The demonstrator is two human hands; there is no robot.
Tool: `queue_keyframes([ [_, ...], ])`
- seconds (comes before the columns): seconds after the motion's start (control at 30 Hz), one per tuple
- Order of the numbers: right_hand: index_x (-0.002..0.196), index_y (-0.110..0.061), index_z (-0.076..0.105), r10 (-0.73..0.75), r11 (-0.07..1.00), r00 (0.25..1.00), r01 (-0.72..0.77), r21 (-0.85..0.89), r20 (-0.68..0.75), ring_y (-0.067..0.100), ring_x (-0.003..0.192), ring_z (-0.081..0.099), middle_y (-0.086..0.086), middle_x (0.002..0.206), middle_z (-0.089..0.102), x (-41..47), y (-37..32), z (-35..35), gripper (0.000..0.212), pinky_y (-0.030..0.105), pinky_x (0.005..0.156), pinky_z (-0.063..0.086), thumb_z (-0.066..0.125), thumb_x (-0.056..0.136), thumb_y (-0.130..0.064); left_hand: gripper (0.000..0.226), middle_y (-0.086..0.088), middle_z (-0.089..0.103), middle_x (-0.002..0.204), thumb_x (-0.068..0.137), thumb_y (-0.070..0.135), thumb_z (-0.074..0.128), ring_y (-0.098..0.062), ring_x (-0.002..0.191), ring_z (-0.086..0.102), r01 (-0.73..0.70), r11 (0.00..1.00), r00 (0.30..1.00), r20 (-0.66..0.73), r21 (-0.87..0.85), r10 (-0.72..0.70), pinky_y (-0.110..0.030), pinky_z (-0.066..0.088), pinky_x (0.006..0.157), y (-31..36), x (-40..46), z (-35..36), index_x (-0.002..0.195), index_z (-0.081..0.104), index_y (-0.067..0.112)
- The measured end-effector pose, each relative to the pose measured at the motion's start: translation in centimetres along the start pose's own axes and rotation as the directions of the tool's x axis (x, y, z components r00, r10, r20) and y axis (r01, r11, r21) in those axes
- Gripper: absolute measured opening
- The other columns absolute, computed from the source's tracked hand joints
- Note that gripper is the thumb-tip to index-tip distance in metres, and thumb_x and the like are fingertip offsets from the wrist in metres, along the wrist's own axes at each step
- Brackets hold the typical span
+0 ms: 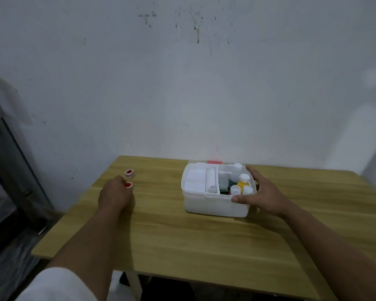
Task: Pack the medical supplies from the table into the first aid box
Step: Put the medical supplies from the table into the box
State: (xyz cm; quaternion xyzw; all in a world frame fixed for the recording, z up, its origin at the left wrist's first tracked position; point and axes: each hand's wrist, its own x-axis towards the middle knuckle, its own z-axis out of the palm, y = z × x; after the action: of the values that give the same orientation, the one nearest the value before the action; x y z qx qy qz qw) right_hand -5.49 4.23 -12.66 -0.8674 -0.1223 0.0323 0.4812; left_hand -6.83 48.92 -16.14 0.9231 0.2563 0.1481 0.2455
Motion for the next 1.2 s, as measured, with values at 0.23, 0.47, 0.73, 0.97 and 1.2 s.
queue_keyframes([
  [0.23,0.160,-0.039,0.026,0.017,1.000,1.000,-0.017,0.023,0.001,-0.001,0.110,0.068,-0.021,0.133,0.063,0.0,-0.1,-0.1,0.137,0.027,0.088,0.059,0.099,0.046,-0.057,0.074,-0.012,0.050,0.140,0.077,0.053,0.078,-0.038,0.123,0.054,-0.067,0.991,0.997,0.044,0.117,0.063,-0.048,0.051,0.092,1.4,2.9,0.6,0.141,0.052,0.024],
  [0.47,0.161,-0.038,0.023,0.015,1.000,1.000,-0.015,0.025,0.008,-0.003,0.114,0.064,-0.024,0.136,0.059,0.0,-0.1,-0.2,0.138,0.022,0.088,0.057,0.099,0.047,-0.055,0.029,-0.007,0.068,0.110,0.092,0.051,0.060,-0.033,0.103,0.062,-0.168,0.958,0.985,0.065,0.231,0.157,-0.043,0.054,0.079,1.3,5.2,1.9,0.098,0.070,0.024],
  [0.73,0.160,-0.039,0.026,0.003,1.000,1.000,-0.003,0.011,-0.007,0.001,0.119,0.062,-0.019,0.143,0.057,0.0,0.1,0.0,0.137,0.028,0.097,0.056,0.098,0.045,-0.059,0.020,-0.006,0.073,0.112,0.094,0.032,0.067,-0.034,0.096,0.066,-0.303,0.932,0.938,-0.110,0.201,0.329,-0.037,0.050,0.069,1.2,1.9,2.7,0.093,0.080,0.017],
  [0.97,0.157,-0.042,0.030,0.022,0.999,1.000,-0.023,-0.038,-0.018,0.007,0.125,0.061,-0.018,0.143,0.058,-0.1,-0.2,-0.1,0.137,0.040,0.103,0.054,0.096,0.040,-0.068,0.029,-0.011,0.075,0.115,0.092,0.031,0.075,-0.031,0.102,0.069,-0.323,0.944,0.938,-0.160,-0.072,0.309,-0.035,0.049,0.081,3.7,-2.1,2.4,0.109,0.081,0.008],
  [1.2,0.158,-0.035,0.031,0.028,0.998,0.999,-0.029,-0.052,-0.019,0.009,0.129,0.058,-0.017,0.145,0.056,-0.3,-0.7,-0.2,0.139,0.036,0.108,0.050,0.095,0.040,-0.069,0.023,0.005,0.079,0.102,0.086,0.033,0.082,-0.003,0.089,0.069,-0.484,0.765,0.871,-0.152,-0.425,0.467,-0.024,0.053,0.084,11.8,-6.8,-0.2,0.101,0.084,0.016],
])
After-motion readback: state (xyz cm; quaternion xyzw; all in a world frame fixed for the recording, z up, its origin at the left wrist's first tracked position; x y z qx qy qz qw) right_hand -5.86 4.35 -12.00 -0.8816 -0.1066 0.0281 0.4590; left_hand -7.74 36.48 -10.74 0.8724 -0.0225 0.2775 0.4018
